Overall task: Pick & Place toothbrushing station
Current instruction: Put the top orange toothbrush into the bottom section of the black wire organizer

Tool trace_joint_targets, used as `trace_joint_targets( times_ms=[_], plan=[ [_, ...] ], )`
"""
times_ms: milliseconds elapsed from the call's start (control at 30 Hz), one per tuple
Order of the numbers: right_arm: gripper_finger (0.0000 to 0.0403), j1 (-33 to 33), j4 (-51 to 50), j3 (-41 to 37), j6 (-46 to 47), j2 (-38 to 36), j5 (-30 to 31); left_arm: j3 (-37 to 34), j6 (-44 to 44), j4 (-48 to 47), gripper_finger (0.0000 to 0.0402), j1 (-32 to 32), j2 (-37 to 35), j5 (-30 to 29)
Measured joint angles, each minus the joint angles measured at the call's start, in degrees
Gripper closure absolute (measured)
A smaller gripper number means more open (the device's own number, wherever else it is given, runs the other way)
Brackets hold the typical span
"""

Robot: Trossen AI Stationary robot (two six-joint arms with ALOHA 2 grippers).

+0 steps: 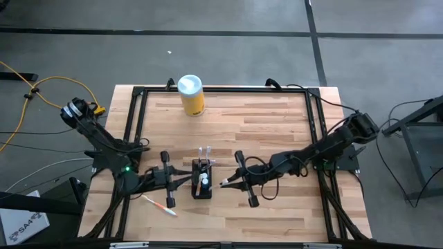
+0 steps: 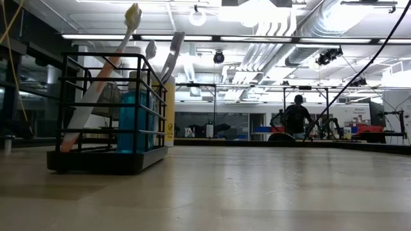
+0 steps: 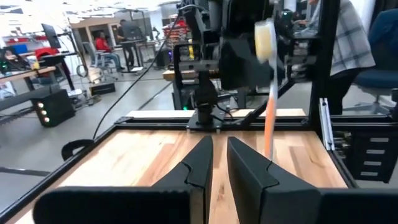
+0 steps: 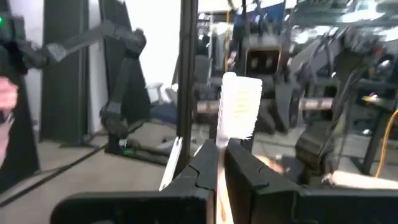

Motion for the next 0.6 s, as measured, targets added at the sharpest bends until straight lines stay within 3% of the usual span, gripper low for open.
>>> trace_joint_targets(
  times_ms=[233, 600],
  plan=[
    [0.0398, -2.15, 2.87, -0.02, 2.55, 4.14, -3.33, 0.0, -0.94, -0.25, 0.036, -3.19, 0.0, -3.91],
    [0.0398, -5.09, 6.79, -0.01, 6.11, 9.91, -6.29, 0.0, -1.93, -0.82, 0.036, -4.19, 0.0, -4.93]
  ],
)
